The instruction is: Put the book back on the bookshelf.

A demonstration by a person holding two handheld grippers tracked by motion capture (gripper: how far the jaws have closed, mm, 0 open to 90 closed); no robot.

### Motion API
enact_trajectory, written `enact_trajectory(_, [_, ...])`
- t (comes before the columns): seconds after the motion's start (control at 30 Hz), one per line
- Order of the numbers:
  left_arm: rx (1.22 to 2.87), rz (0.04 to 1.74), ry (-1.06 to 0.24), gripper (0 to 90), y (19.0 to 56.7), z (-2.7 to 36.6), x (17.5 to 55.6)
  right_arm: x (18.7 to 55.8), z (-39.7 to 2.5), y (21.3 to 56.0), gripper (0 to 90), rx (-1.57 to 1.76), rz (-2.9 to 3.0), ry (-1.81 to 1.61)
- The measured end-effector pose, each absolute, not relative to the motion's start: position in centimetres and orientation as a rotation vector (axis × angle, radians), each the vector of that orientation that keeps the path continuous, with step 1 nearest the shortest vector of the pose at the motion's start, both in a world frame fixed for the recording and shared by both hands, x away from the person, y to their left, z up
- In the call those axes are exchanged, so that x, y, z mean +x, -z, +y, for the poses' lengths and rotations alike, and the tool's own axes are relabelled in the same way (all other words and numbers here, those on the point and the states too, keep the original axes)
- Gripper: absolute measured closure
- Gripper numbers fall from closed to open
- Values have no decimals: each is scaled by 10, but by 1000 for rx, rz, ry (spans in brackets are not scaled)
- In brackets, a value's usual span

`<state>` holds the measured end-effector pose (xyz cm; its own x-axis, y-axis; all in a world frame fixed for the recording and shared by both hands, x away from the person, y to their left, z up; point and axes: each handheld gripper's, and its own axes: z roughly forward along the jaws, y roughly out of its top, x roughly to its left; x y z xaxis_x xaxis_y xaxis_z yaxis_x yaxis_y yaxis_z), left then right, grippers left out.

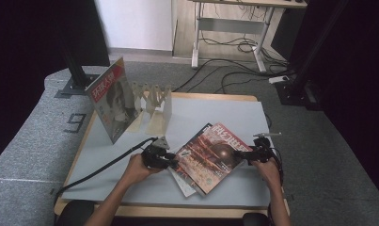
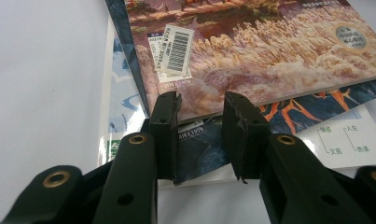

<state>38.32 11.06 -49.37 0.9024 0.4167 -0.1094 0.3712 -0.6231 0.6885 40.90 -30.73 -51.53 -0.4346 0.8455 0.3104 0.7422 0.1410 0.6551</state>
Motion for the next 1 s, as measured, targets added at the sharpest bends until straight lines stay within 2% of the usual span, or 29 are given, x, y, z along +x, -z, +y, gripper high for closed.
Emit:
enact_trajectory(0.17, [2305, 558, -82, 654, 494, 110, 383, 407, -309, 509, 201, 1597, 2246, -1155])
enact_trajectory(0.23, [2305, 558, -85, 653, 494, 110, 382, 405, -310, 506, 263, 1614, 2222, -1151])
enact_trajectory(0.27, [2305, 558, -85, 652, 494, 110, 382, 405, -310, 506, 263, 1614, 2222, -1151])
enact_trajectory(0.33, [2304, 558, -87, 651, 494, 110, 382, 403, -312, 501, 353, 1637, 2191, -1149])
enact_trajectory(0.37, [2305, 557, -91, 648, 494, 110, 382, 402, -314, 498, 448, 1639, 2175, -1144])
enact_trajectory(0.4, [2305, 558, -92, 647, 494, 110, 381, 401, -316, 496, 498, 1639, 2165, -1133])
enact_trajectory(0.43, [2305, 558, -92, 645, 494, 110, 381, 401, -316, 496, 498, 1639, 2165, -1133])
enact_trajectory(0.47, [2305, 559, -91, 644, 494, 110, 381, 400, -317, 491, 591, 1630, 2151, -1133])
enact_trajectory(0.53, [2304, 559, -89, 639, 494, 110, 381, 399, -318, 488, 623, 1623, 2146, -1131])
enact_trajectory(0.57, [2304, 559, -89, 634, 494, 109, 381, 397, -318, 483, 698, 1612, 2141, -1120])
enact_trajectory(0.6, [2303, 559, -86, 629, 494, 109, 381, 396, -317, 481, 728, 1598, 2141, -1111])
enact_trajectory(0.77, [2303, 554, -63, 597, 494, 110, 381, 394, -314, 472, 785, 1553, 2131, -1130])
enact_trajectory(0.9, [2296, 564, 18, 520, 493, 111, 386, 390, -307, 462, 807, 1490, 2121, -1124])
enact_trajectory(1.0, [2283, 580, -4, 450, 491, 111, 387, 389, -304, 457, 813, 1463, 2115, -1126])
